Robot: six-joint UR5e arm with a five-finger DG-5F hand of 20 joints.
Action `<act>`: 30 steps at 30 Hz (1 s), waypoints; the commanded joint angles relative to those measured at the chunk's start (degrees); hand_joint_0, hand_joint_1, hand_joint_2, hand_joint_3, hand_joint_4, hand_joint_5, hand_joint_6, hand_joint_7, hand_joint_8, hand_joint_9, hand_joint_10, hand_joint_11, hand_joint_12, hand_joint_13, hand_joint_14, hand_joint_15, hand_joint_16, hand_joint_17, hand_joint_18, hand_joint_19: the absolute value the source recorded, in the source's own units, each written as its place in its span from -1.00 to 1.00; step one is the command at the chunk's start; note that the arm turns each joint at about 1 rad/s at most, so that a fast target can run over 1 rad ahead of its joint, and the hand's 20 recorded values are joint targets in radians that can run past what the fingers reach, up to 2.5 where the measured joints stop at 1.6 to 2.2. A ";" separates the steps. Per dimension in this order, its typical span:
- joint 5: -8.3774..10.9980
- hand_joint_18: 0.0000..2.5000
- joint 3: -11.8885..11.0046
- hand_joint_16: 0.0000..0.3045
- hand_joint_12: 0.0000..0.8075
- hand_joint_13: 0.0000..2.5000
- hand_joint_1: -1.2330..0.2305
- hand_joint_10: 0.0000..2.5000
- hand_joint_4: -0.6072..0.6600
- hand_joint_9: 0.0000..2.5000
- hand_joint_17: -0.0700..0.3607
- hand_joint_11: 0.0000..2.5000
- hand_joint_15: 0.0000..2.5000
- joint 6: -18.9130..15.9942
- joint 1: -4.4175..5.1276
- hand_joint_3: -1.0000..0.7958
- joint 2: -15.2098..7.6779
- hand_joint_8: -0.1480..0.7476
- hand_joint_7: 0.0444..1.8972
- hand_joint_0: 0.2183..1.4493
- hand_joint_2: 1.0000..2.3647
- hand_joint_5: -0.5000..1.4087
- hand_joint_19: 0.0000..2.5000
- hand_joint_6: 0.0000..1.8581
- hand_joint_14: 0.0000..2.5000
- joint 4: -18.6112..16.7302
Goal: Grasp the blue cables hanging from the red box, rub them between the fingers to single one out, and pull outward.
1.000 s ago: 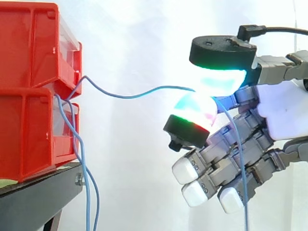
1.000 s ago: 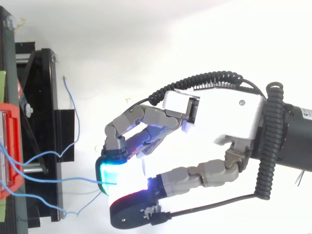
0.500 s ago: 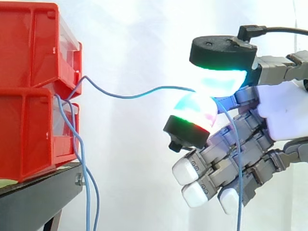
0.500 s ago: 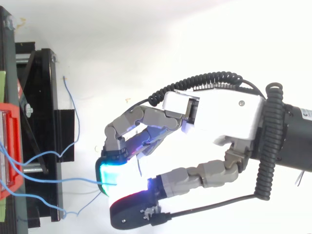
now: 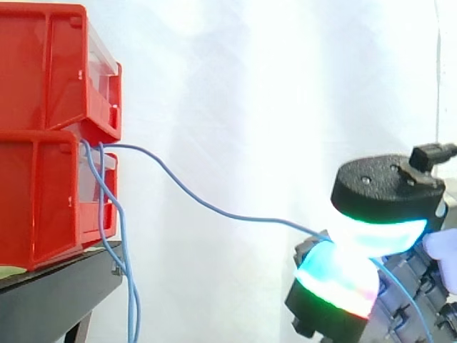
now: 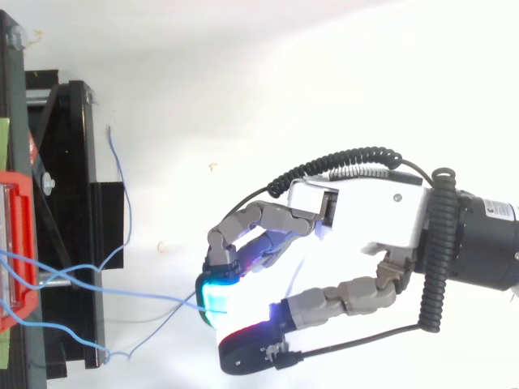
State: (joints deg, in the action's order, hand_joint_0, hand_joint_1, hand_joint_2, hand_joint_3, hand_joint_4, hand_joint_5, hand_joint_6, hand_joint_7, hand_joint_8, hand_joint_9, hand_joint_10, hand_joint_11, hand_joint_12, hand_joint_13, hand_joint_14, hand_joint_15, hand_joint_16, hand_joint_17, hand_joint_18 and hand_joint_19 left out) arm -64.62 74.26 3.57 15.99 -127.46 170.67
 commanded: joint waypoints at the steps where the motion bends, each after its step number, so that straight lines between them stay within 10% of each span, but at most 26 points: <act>1: -0.07 -0.32 0.27 -0.58 0.15 -0.34 -0.53 -1.00 -0.21 -0.33 -0.01 -0.84 -0.76 -0.06 0.09 0.15 0.02 0.19 0.12 -0.39 -1.00 -0.54 -0.79 -0.02 -0.99 -1.92; 30: -0.07 -0.36 0.27 -0.65 -0.09 -0.31 -0.54 -1.00 -0.20 -0.27 -0.12 -0.78 -0.62 -0.06 0.09 0.13 0.02 0.19 0.08 -0.39 -0.96 -0.54 -0.75 -0.02 -0.99 -1.92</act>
State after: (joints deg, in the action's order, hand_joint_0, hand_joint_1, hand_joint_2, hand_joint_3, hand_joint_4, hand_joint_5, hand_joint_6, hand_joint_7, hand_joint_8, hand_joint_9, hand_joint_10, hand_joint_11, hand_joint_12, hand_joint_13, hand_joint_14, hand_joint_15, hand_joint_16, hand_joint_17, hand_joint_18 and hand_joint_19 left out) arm -64.69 74.55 3.51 16.05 -127.46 168.75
